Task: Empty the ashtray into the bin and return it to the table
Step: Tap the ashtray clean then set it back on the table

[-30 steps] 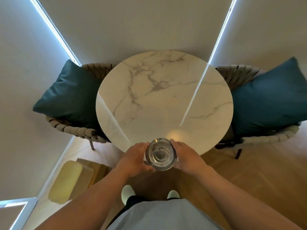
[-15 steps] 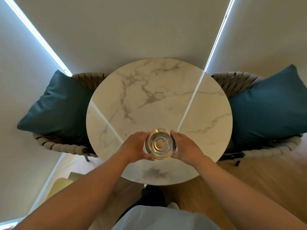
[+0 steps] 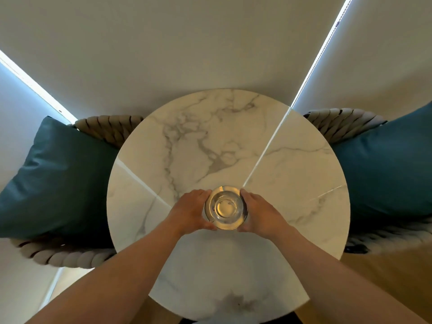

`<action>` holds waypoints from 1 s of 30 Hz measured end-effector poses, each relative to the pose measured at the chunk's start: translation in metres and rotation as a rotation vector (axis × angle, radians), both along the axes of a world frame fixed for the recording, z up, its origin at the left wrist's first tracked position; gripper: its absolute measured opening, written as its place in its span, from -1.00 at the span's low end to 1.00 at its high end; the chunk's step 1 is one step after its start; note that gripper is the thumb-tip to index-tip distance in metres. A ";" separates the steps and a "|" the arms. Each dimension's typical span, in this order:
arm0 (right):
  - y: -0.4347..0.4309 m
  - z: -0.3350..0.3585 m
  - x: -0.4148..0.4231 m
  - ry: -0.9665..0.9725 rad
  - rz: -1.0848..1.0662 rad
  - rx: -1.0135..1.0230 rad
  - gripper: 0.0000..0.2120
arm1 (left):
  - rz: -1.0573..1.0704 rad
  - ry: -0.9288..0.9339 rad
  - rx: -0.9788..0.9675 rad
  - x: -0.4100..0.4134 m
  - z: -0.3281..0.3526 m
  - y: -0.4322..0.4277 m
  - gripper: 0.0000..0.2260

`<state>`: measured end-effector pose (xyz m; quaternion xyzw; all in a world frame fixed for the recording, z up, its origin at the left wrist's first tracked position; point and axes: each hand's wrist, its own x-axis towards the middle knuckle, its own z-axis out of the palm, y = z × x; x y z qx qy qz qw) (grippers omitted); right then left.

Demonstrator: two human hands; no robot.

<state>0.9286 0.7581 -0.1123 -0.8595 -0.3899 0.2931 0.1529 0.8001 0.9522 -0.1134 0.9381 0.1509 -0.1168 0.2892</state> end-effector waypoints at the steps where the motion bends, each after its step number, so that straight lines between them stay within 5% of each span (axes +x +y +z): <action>1: 0.005 -0.002 0.005 0.003 -0.004 -0.006 0.09 | 0.002 -0.004 -0.003 0.005 -0.003 0.004 -0.15; 15: 0.041 -0.029 0.058 0.014 0.020 -0.051 0.07 | 0.013 -0.022 0.044 0.053 -0.029 0.030 -0.19; 30: 0.042 -0.047 0.062 -0.134 0.080 -0.072 -0.01 | 0.007 0.095 0.111 0.065 -0.050 0.030 -0.03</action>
